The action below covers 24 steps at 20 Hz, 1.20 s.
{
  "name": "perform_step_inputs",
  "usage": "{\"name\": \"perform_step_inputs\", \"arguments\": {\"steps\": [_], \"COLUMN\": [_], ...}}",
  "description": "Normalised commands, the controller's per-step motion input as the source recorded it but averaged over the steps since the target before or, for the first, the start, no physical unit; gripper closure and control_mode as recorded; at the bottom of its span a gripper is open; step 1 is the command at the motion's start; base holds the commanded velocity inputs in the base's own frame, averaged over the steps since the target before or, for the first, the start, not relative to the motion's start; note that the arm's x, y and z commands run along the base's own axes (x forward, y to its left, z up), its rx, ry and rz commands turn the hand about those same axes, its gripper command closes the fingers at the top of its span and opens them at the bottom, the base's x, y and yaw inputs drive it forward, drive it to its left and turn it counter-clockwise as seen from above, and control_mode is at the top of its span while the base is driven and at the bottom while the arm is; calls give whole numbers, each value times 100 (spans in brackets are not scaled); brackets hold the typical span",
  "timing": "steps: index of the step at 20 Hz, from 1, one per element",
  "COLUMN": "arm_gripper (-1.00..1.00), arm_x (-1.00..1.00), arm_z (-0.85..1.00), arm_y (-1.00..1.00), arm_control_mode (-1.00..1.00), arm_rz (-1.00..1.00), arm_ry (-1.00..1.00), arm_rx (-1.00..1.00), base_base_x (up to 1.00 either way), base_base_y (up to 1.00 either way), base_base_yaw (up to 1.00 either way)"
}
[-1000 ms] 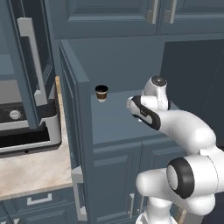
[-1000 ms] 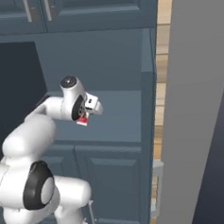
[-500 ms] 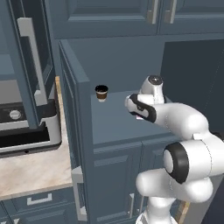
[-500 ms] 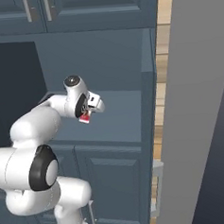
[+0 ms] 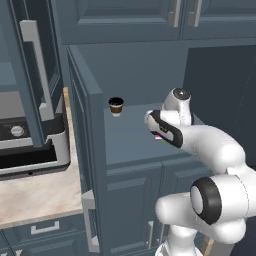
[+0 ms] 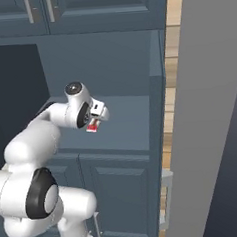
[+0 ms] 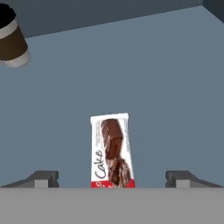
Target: Pick the bar and boxed food from the counter and place them in the cabinets closest to them.
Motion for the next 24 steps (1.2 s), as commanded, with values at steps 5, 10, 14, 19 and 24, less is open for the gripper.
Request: {"name": "perform_step_inputs", "arguments": {"steps": [5, 10, 14, 19, 24], "arm_gripper": [-100, -100, -100, -100, -100], "arm_x": [-84, -86, -97, -98, -81], "arm_z": [-5, 4, 7, 23, 18], "arm_y": [0, 0, 0, 0, 0], "arm_control_mode": [-100, -100, -100, -100, -100], "arm_rz": [1, 0, 0, 0, 0], "arm_ry": [-10, -12, -19, -24, -43], "arm_rx": [0, 0, 0, 0, -1], "base_base_x": [0, 0, 0, 0, 0], "base_base_y": [0, 0, 0, 0, 0], "base_base_yaw": [0, 0, 0, 0, 0]}}
